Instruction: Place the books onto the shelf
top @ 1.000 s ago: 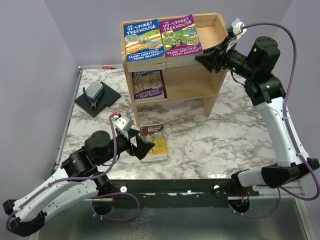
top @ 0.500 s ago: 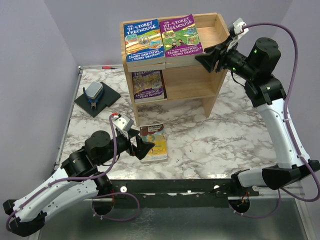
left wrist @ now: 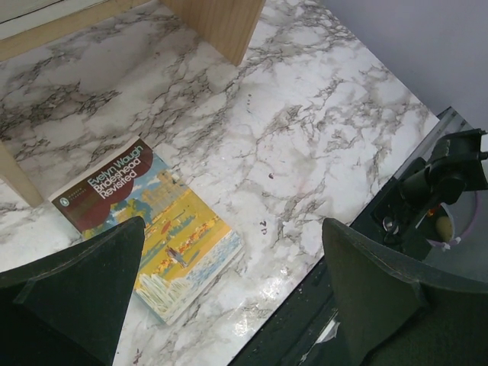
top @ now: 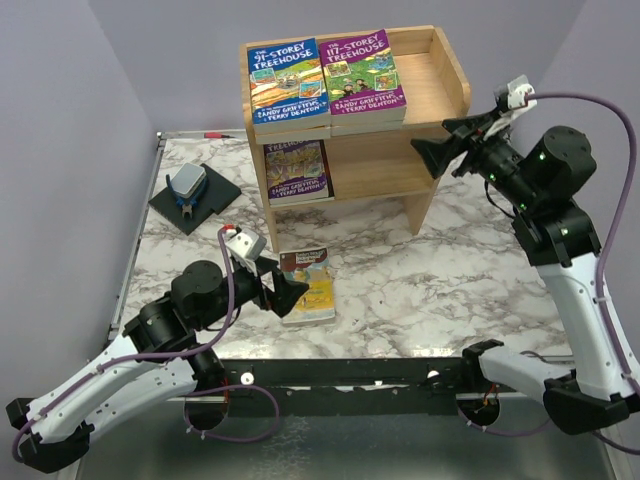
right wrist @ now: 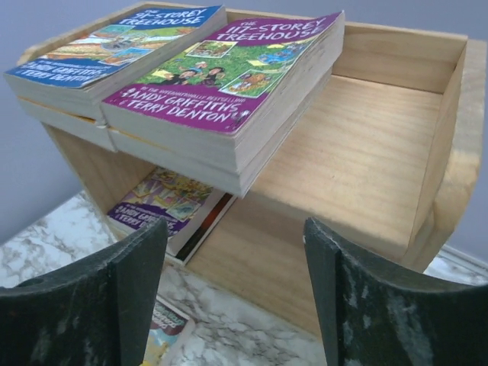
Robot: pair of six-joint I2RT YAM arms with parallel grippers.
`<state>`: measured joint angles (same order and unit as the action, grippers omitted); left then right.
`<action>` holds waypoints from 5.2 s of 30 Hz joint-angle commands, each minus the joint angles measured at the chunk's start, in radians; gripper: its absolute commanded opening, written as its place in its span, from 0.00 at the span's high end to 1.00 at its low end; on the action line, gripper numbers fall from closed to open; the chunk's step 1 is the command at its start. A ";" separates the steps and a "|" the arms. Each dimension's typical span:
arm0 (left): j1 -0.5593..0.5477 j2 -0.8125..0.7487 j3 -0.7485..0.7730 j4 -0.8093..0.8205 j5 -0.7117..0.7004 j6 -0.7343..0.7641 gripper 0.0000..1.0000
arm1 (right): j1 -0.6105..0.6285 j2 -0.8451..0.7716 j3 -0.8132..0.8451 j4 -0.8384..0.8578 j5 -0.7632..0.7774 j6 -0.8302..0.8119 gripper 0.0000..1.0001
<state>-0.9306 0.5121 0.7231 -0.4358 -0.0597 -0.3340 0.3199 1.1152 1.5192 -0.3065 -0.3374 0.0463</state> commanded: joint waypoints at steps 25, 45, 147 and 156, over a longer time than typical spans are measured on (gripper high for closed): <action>0.035 0.471 -0.216 0.139 -0.398 -0.487 0.01 | 0.242 -0.221 -0.926 0.105 0.027 0.467 0.06; 0.102 0.620 -0.352 0.430 -0.160 -0.468 0.10 | 0.419 0.192 -0.938 0.430 0.168 0.734 0.19; 0.065 0.932 -0.384 1.117 0.503 -0.711 1.00 | 0.369 -0.505 -1.540 0.292 0.262 1.192 0.88; 0.072 0.655 -0.365 0.938 0.439 -0.709 1.00 | 0.369 -0.661 -1.427 0.106 0.290 1.061 0.35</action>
<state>-0.8650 1.2922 0.3443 0.5461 0.4160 -1.0508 0.6914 0.5098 0.0250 -0.0803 -0.0868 1.2003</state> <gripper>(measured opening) 0.245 0.564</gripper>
